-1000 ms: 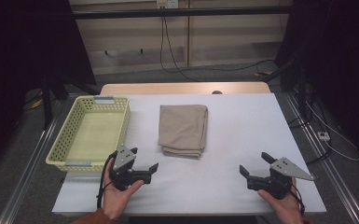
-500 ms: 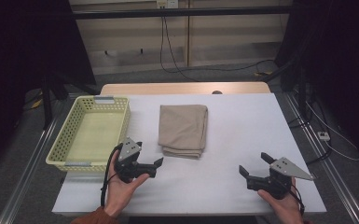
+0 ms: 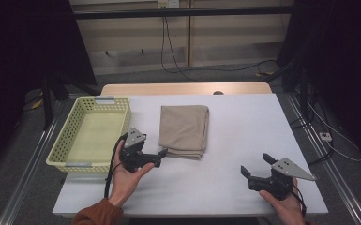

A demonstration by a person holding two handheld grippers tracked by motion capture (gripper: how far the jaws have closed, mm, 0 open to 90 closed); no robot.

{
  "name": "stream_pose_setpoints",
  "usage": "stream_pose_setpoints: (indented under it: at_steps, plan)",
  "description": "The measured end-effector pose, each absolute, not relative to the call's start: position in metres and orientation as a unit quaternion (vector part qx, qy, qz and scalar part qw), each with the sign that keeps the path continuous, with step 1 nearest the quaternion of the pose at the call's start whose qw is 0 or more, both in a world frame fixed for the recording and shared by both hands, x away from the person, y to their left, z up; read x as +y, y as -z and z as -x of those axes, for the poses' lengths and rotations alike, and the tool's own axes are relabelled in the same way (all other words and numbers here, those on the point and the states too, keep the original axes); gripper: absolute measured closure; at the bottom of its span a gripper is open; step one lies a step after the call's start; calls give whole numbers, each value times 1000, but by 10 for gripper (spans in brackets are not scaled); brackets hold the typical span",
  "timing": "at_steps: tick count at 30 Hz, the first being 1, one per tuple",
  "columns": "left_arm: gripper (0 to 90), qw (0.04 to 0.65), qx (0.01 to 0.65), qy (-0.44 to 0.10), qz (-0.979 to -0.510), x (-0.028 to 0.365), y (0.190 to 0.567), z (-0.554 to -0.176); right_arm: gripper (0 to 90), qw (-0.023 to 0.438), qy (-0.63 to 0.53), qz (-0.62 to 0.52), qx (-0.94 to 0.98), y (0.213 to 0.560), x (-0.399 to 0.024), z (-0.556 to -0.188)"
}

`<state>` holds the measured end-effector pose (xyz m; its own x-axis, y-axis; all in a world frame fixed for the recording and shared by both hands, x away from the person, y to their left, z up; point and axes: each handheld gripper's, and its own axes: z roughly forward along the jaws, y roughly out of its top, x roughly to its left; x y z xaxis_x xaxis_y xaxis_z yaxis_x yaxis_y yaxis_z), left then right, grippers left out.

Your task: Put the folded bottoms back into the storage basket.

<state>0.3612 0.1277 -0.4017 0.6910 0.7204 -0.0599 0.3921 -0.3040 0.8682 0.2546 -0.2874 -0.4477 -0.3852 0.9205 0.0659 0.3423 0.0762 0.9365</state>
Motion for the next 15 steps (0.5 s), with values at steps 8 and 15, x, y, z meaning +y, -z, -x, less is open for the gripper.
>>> stream_pose_setpoints:
  at_steps: [8,15]
  plan:
    - [57,475,350,-178,-787,123,396,-368,49,294,-492,-471,671,448,-287,-255]
    - [60,466,349,-179,-793,116,392,-377,50,294,-492,-472,670,448,-287,-255]
